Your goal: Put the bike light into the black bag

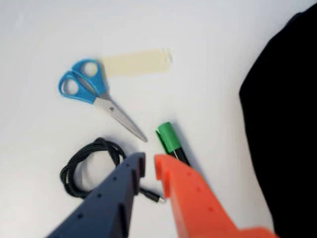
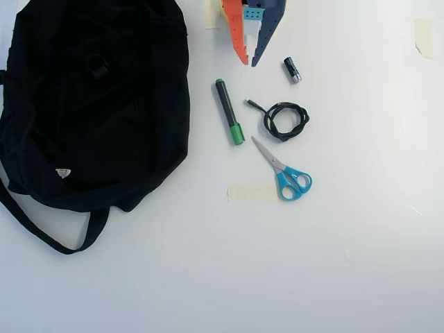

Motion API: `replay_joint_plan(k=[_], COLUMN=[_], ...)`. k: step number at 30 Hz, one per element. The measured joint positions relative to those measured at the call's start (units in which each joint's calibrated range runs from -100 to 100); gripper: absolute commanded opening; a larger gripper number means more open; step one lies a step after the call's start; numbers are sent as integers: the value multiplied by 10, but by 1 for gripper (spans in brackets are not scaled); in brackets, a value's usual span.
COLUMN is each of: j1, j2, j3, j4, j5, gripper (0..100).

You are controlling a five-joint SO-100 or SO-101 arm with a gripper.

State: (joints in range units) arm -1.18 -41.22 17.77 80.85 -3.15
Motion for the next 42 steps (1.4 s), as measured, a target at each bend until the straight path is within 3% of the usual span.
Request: replay_joint_plan(k=[7,16,22,42], j1=[-12,-32,-36,-35], j2=[-268,-565,-575,-575], j3=[412,727,792,797], j4=[-166,-158,-100,-99], j5=[1,3,0,0], gripper=[2,2,2,2])
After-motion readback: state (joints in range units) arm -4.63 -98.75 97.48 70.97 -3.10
